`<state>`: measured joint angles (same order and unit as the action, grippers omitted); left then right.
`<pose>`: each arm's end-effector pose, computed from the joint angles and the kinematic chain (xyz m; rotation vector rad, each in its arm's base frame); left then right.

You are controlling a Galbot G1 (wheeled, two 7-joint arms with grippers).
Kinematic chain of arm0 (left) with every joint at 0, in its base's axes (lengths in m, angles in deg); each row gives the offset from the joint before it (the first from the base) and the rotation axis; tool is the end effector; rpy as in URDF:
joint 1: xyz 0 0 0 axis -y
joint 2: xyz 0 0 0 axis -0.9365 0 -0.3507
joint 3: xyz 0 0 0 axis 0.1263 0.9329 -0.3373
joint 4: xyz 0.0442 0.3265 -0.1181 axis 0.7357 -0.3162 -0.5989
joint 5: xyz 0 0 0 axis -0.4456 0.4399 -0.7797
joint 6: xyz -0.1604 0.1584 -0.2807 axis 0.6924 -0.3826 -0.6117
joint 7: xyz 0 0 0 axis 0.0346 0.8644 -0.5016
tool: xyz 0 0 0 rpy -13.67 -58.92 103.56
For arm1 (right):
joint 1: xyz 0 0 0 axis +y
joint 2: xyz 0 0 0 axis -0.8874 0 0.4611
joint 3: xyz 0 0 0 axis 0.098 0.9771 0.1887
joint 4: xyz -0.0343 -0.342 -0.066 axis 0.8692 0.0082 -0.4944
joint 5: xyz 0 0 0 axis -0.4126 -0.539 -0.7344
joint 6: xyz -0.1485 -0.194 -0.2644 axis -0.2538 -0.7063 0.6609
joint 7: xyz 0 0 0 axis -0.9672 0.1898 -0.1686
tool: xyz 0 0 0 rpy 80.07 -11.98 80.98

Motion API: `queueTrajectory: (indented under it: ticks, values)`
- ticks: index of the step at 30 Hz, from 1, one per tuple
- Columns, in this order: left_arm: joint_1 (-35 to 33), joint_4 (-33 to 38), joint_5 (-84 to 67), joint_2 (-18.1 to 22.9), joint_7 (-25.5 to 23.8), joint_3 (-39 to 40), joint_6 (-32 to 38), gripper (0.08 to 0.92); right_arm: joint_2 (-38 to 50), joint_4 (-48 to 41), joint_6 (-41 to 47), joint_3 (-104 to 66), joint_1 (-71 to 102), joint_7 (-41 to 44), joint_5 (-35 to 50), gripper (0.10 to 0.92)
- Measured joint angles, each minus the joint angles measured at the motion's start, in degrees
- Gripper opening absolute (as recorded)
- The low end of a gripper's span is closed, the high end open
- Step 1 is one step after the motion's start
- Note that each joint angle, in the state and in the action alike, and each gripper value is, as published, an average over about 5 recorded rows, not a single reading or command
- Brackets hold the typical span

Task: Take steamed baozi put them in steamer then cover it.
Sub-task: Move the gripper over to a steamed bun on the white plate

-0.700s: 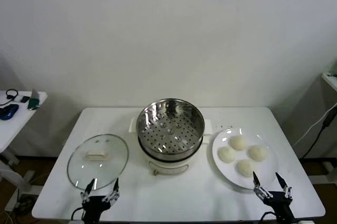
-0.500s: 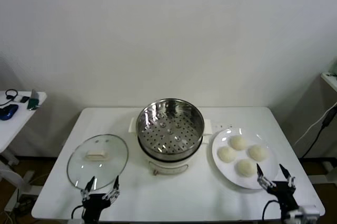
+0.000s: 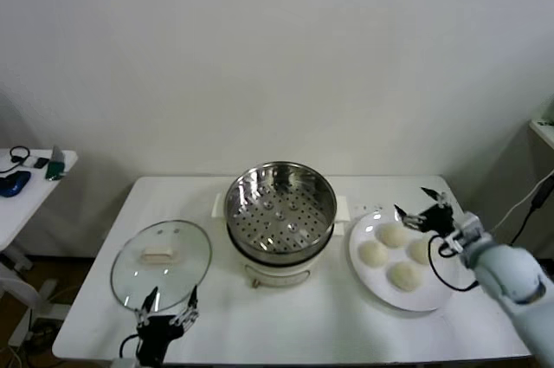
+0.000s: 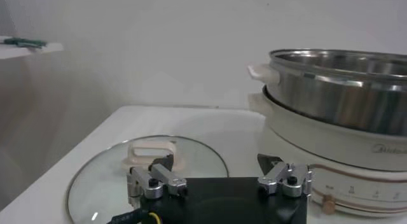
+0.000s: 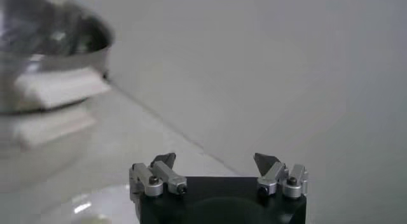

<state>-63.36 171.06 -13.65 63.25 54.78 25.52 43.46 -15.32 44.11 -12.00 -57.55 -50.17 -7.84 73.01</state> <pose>0.1132 0.0340 -0.3395 0.0443 -2.8056 0.0579 0.4066 -0.2196 -0.2047 0.8668 -2.3303 1.0619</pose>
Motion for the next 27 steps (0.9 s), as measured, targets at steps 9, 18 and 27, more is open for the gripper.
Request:
queueTrajectory:
  ticks: [9,18,27]
  values:
    - [-0.7,0.3,0.0,0.0,-0.2,0.8,0.8,0.823,2.5,-8.8,-4.8,34.4,-34.2,19.1,-2.9,0.823]
    - [-0.9,-0.1,0.1,0.0,-0.2,0.8,1.5,0.823,-1.3,-14.5,-3.2,61.2,-55.7,24.2,-1.5,0.823]
    - [-0.9,-0.9,0.3,0.3,-0.2,0.3,1.8,0.823,-7.4,-21.1,-1.0,68.7,-56.4,24.3,-0.4,0.823]
